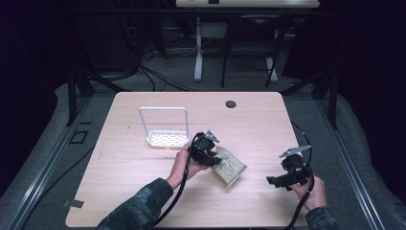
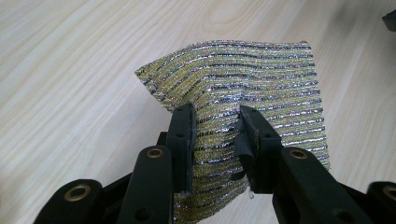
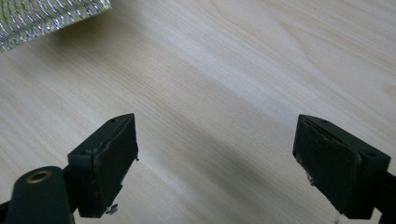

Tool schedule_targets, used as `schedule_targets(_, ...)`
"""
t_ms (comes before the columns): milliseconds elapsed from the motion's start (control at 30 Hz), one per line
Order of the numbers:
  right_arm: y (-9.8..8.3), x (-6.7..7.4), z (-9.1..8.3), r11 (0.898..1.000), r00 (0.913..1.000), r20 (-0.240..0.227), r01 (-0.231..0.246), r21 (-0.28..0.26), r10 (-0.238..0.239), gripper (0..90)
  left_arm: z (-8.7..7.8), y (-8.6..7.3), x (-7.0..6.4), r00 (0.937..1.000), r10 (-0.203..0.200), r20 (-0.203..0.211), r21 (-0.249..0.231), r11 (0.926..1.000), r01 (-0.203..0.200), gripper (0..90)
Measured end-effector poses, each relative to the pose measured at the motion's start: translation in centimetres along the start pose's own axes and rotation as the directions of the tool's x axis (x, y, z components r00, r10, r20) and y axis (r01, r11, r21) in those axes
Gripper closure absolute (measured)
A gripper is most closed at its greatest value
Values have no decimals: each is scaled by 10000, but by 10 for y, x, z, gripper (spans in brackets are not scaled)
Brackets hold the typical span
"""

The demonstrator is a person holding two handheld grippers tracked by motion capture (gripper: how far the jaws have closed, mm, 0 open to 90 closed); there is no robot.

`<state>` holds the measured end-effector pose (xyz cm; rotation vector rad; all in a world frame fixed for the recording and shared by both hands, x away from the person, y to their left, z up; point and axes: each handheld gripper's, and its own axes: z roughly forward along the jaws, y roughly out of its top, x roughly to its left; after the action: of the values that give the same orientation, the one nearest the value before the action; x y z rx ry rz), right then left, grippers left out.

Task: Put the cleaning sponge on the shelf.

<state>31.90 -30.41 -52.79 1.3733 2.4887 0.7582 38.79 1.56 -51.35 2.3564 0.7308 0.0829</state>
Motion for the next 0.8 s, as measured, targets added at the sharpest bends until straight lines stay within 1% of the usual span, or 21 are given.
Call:
schedule_targets(33,0,0,0,10000,10000,4,2,0,-2,135,-3,-3,1,9999,-135,-34,-94,9999,134,679)
schedule_targets(100,0,0,0,10000,10000,8,6,2,-6,135,-7,-6,4,9999,-103,-86,-66,9999,103,679)
schedule_targets(233,0,0,0,10000,10000,8,-3,-1,3,136,-14,-13,9,9995,-248,-189,-115,9996,246,679)
schedule_targets(267,0,1,0,10000,10000,6,-41,-3,41,135,-15,-14,10,9995,-232,-219,-116,9997,230,679)
schedule_targets(300,0,0,0,10000,10000,34,80,20,-80,136,-17,-16,11,9994,-253,-228,-120,9996,251,679)
schedule_targets(500,0,0,0,10000,10000,43,77,30,-77,136,-29,-25,17,9986,-393,-356,-208,9990,386,679)
schedule_targets(700,0,0,0,10000,10000,55,59,41,-59,137,-41,-35,23,9971,-519,-554,-348,9981,500,679)
schedule_targets(800,0,0,0,9999,9999,71,89,45,-90,137,-47,-41,26,9956,-648,-674,-385,9973,623,679)
